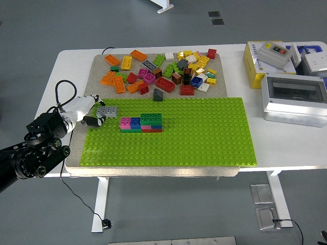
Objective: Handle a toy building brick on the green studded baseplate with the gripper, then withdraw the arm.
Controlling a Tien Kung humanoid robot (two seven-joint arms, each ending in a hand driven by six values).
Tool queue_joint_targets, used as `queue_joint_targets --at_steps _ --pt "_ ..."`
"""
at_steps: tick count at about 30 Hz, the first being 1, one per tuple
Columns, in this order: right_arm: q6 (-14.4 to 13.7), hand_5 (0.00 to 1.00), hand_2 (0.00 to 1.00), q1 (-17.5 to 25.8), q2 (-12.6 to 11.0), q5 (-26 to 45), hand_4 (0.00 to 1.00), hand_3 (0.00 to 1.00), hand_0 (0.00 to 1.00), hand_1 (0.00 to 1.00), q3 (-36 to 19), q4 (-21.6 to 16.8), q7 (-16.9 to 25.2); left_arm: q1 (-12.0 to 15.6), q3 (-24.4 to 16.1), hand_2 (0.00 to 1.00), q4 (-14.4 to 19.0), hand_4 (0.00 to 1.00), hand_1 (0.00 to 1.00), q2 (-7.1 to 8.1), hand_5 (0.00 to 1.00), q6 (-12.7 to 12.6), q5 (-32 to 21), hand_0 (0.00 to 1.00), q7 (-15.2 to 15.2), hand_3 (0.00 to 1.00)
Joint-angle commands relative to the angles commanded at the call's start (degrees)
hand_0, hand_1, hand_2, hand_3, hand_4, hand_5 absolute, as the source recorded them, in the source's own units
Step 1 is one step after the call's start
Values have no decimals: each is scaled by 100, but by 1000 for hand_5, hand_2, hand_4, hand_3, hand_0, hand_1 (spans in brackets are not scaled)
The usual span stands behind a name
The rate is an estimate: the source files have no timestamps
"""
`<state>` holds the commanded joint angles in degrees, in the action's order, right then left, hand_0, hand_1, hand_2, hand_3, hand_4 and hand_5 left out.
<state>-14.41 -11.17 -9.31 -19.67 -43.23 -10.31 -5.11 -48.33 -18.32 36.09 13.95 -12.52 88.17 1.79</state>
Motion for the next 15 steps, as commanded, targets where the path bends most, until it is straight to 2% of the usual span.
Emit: queue_joint_targets --at_steps 4,5,15 --pt "1 811 680 -7 0 -10 458 667 679 642 6 0 -4 2 6 962 -1 505 959 -8 196 -2 -28 991 -14 698" --pt "1 810 681 -10 1 -10 460 667 679 642 9 0 -4 1 9 951 -5 441 957 -10 180 -4 -36 988 -16 589" --pt "6 811 680 -19 -3 -10 460 666 679 642 21 0 -6 11 -52 948 26 421 956 4 168 -33 -130 986 -55 582"
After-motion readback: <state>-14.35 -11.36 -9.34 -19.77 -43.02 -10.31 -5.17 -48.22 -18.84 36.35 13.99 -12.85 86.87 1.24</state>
